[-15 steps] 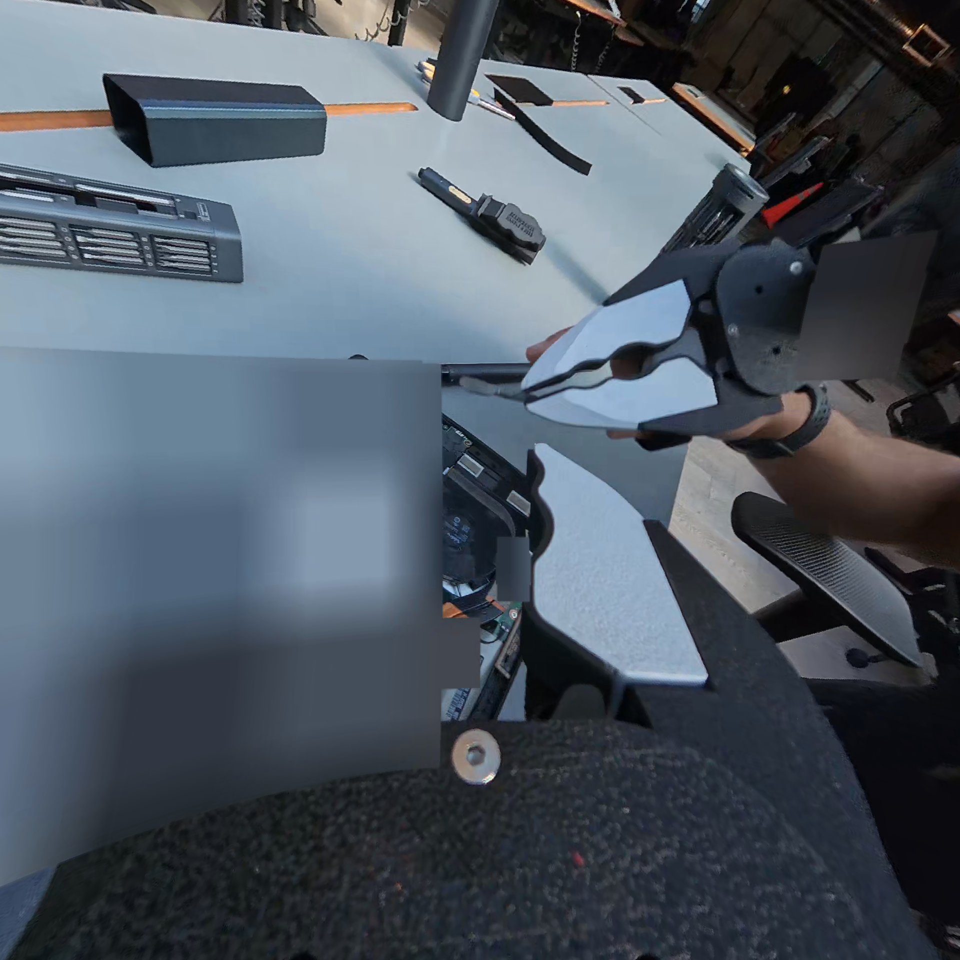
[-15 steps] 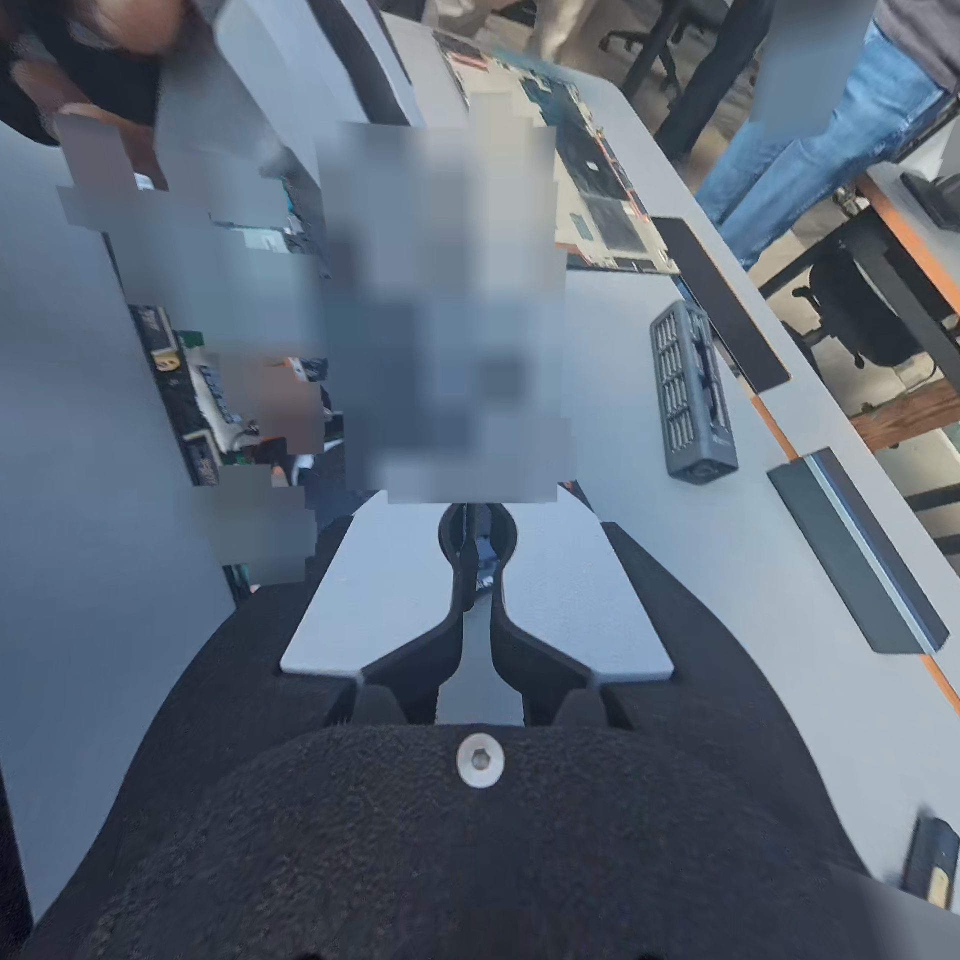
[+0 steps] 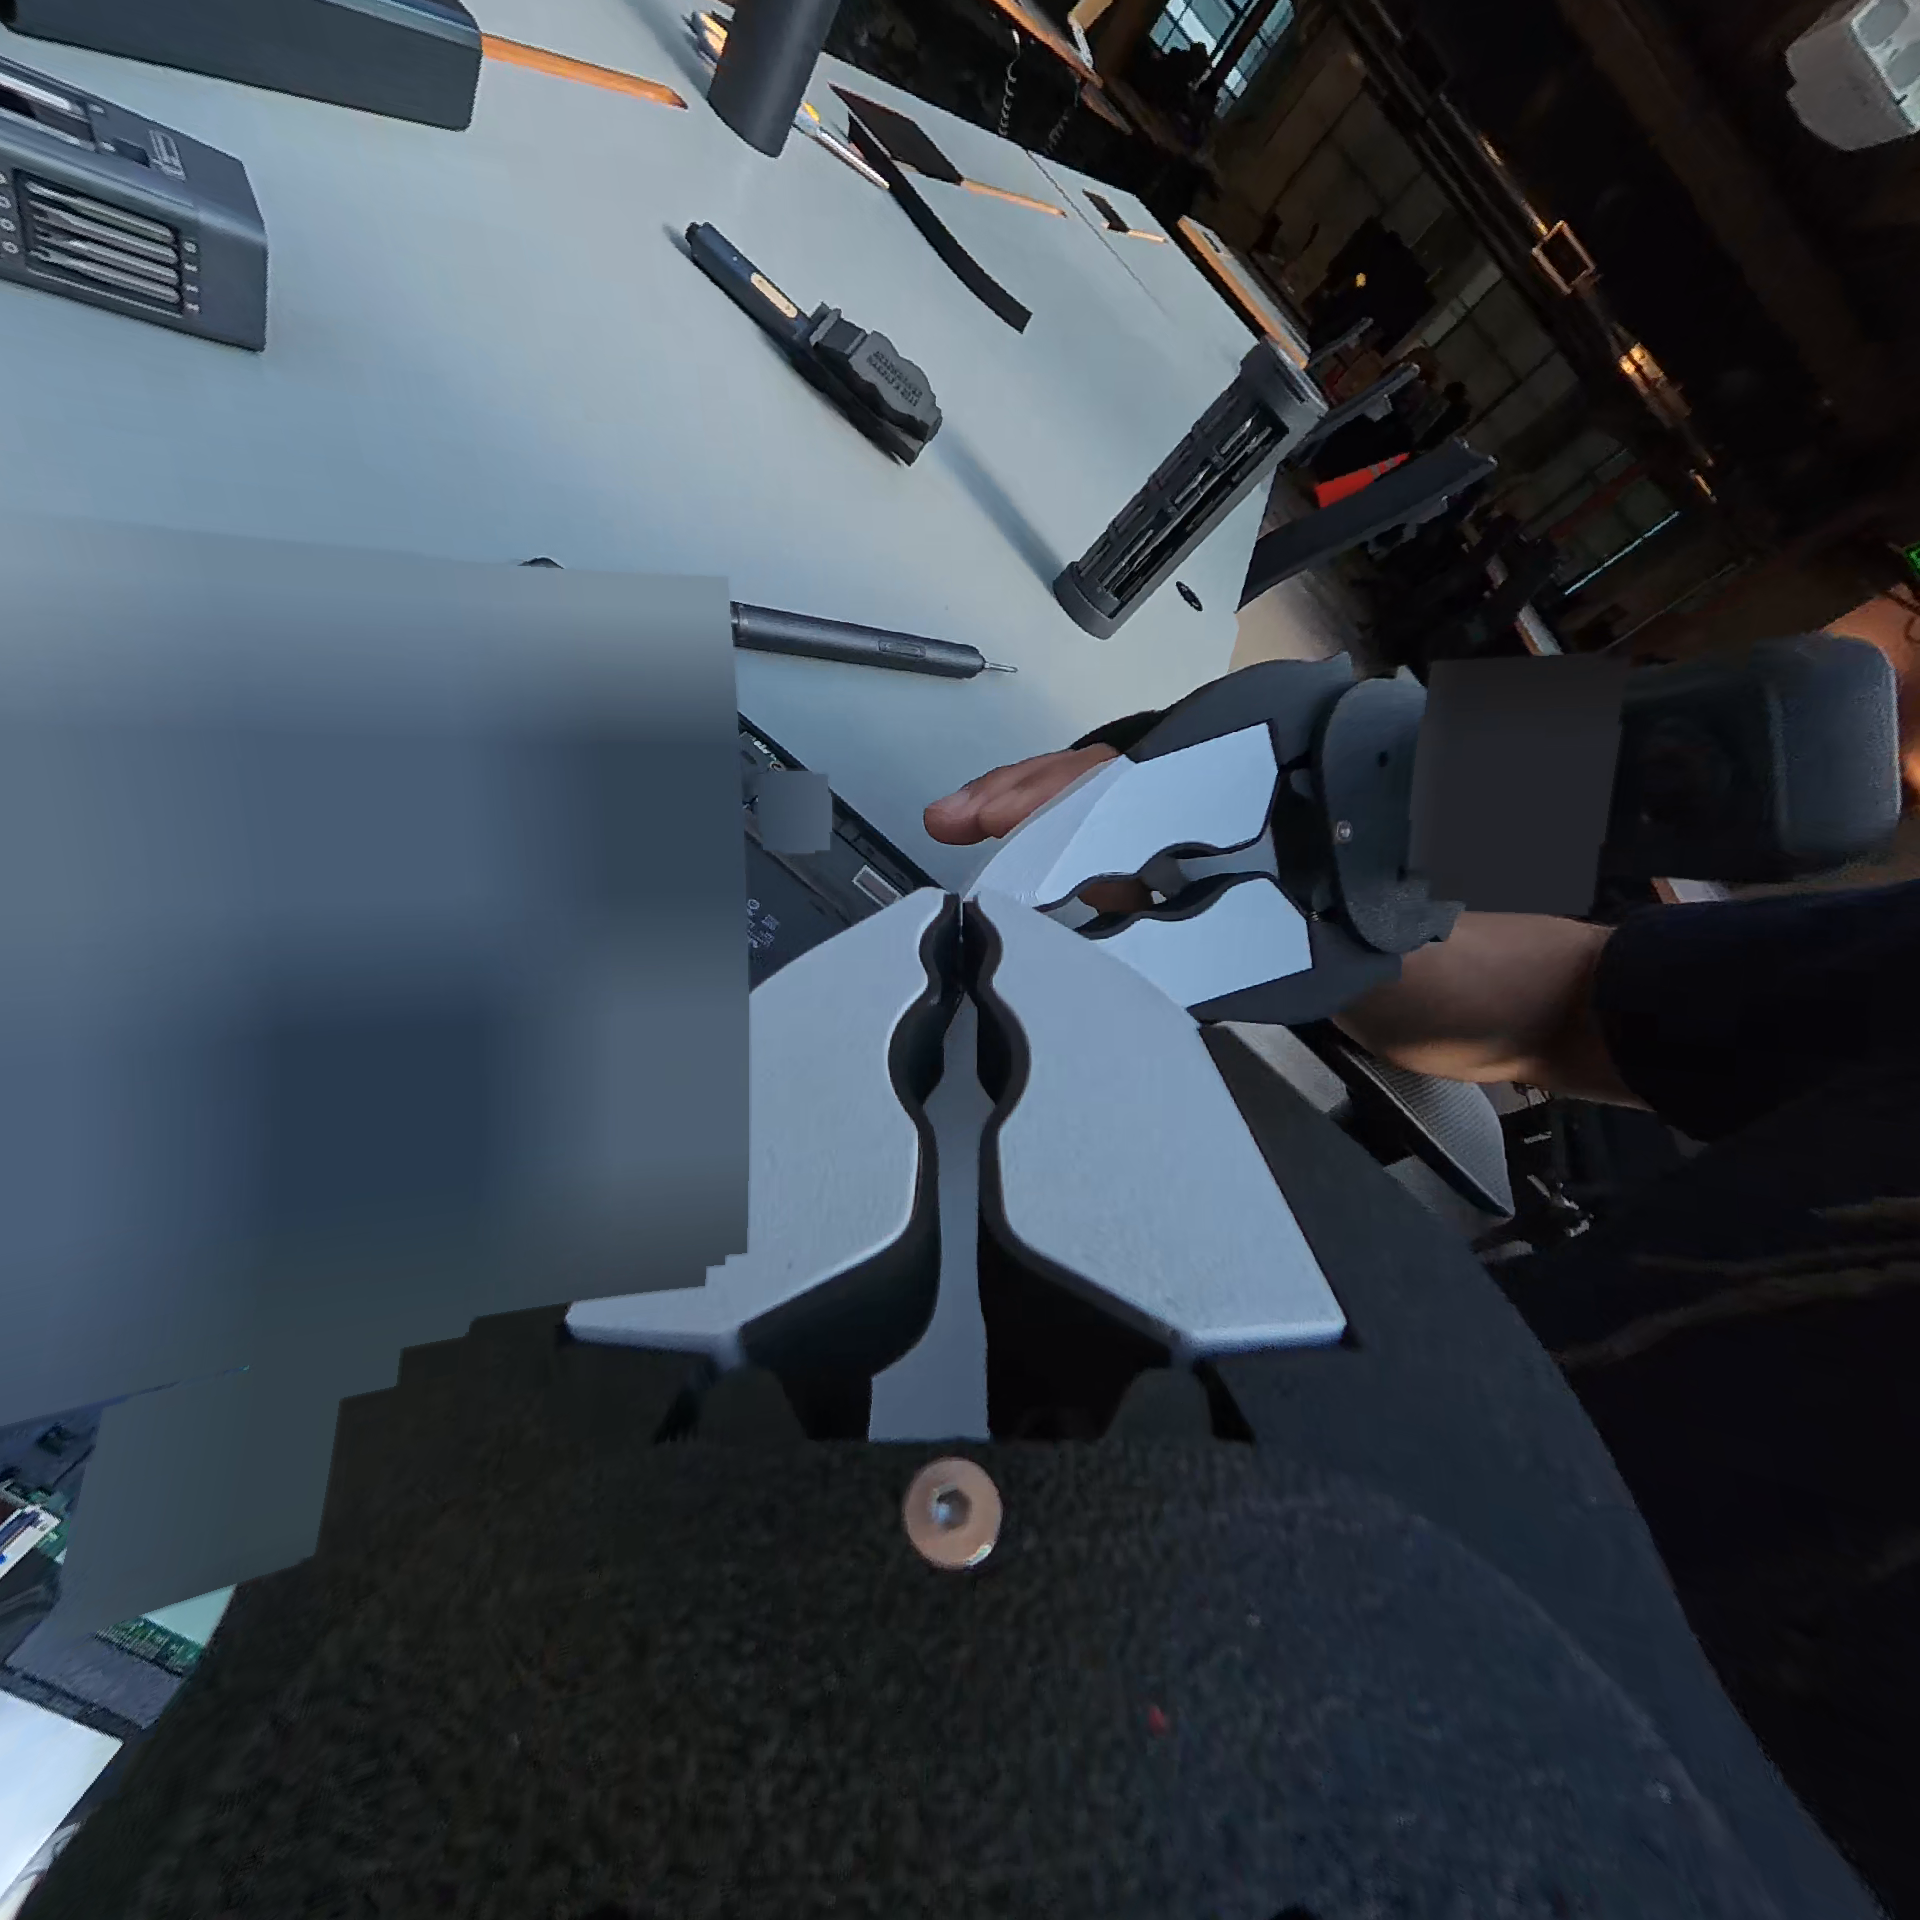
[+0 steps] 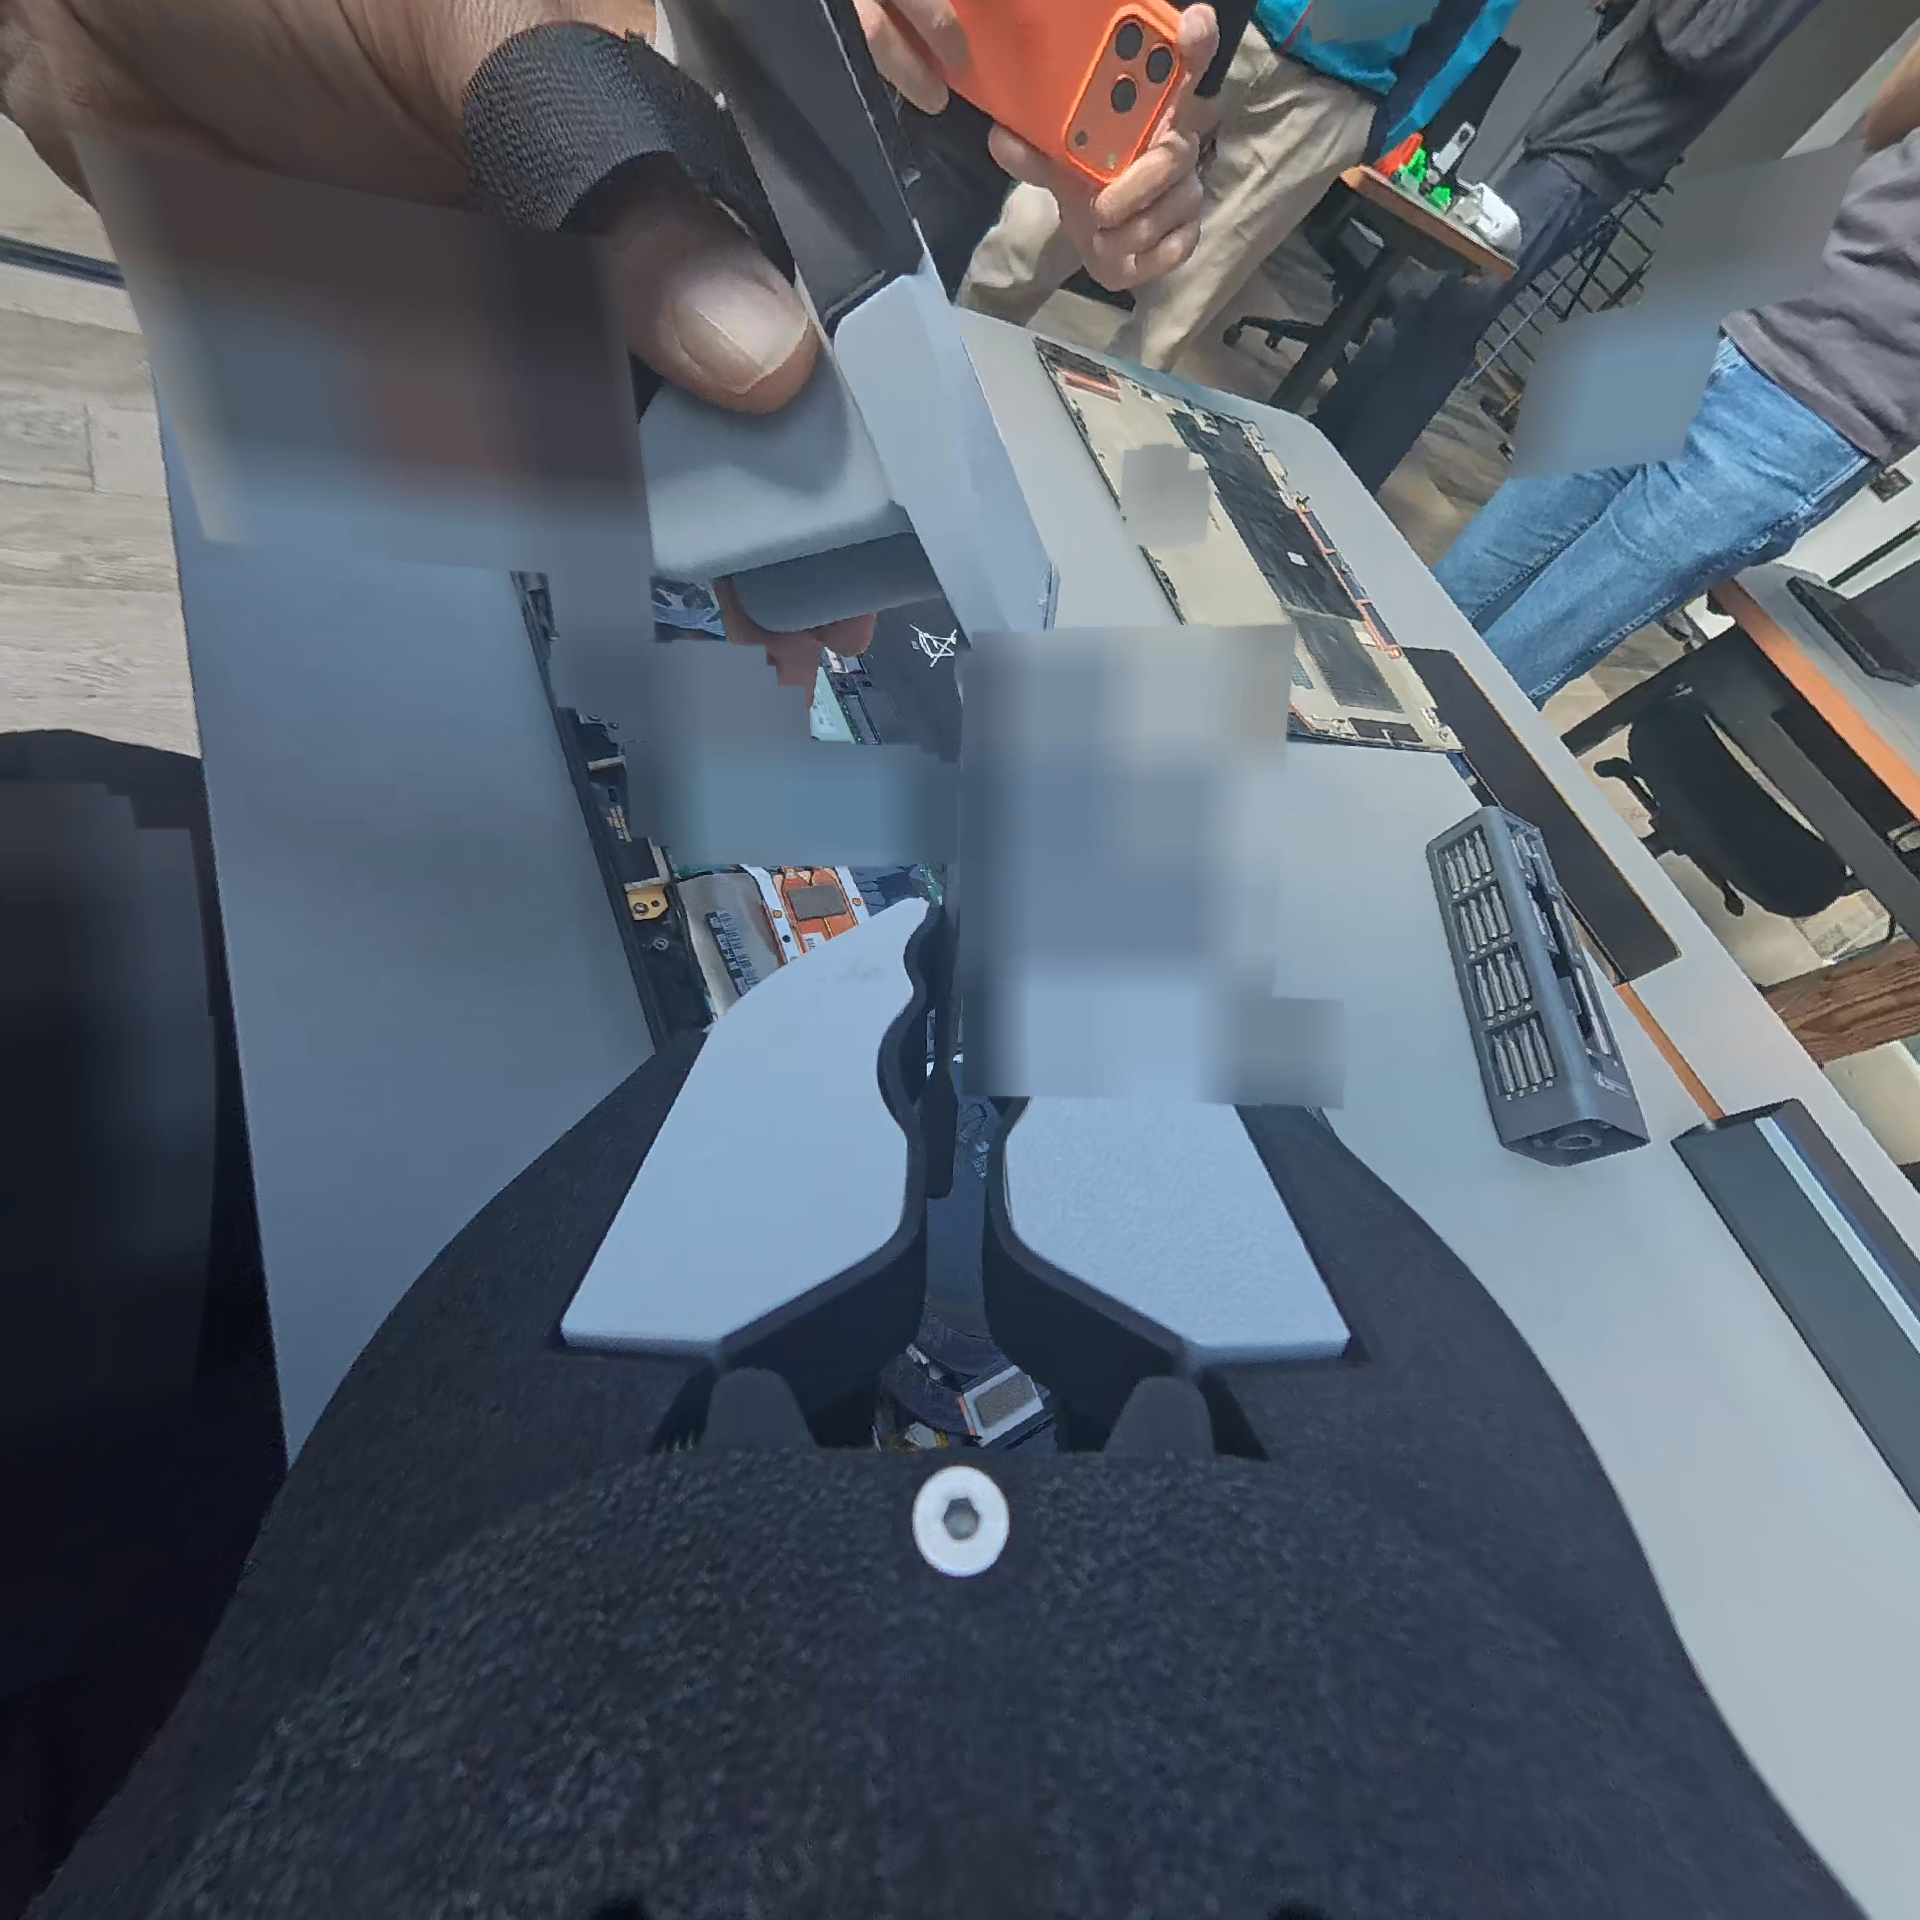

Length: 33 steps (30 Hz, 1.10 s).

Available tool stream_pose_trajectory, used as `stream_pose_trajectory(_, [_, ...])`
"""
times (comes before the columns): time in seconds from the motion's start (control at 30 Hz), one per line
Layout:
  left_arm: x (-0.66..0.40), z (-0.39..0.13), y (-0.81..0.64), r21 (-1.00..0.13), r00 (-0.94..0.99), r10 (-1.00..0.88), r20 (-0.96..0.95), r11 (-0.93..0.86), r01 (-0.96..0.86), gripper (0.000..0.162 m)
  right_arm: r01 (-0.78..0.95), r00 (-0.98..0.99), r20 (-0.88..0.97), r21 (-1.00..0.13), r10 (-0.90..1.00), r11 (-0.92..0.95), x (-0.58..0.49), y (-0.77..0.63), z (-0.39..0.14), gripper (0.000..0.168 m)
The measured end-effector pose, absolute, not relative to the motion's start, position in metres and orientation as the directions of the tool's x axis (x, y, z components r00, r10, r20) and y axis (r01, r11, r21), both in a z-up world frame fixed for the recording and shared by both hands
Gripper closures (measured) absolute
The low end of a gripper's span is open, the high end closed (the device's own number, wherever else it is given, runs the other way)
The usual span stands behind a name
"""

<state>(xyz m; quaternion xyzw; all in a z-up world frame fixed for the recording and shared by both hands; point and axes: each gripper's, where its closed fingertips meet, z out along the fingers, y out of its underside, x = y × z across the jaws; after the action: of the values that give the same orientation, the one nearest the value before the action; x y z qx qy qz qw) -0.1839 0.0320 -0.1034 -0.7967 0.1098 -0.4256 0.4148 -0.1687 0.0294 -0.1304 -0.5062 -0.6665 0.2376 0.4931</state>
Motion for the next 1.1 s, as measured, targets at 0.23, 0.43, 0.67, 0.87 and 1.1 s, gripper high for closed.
stream_pose_trajectory(0.23, [-0.178, -0.092, 0.004, -0.853, 0.507, -0.738, 0.445, -0.521, -0.009, 0.162, 0.436, -0.179, -0.035, -0.899, 0.983, 0.047, -0.163, 0.003, -0.131, 0.147])
stream_pose_trajectory(0.43, [-0.172, -0.096, -0.014, -0.888, 0.432, -0.844, 0.316, -0.424, -0.178, 0.162, 0.526, -0.310, -0.315, -0.843, 0.897, -0.114, -0.171, -0.021, -0.127, 0.138])
stream_pose_trajectory(0.67, [-0.176, -0.104, -0.010, -0.890, 0.410, -0.848, 0.335, -0.428, -0.159, 0.162, 0.565, -0.314, -0.262, -0.824, 0.913, -0.042, -0.186, -0.024, -0.145, 0.164])
stream_pose_trajectory(0.87, [-0.243, -0.115, 0.020, -0.919, 0.693, -0.701, 0.170, -0.366, -0.145, 0.114, 0.544, -0.180, -0.109, -0.839, 0.978, 0.006, -0.196, 0.018, -0.151, 0.164])
stream_pose_trajectory(1.1, [-0.342, -0.147, 0.005, -0.876, 0.941, -0.338, 0.004, -0.454, -0.159, 0.116, 0.534, -0.010, -0.044, -0.845, 0.999, -0.032, -0.185, 0.059, -0.141, 0.164])
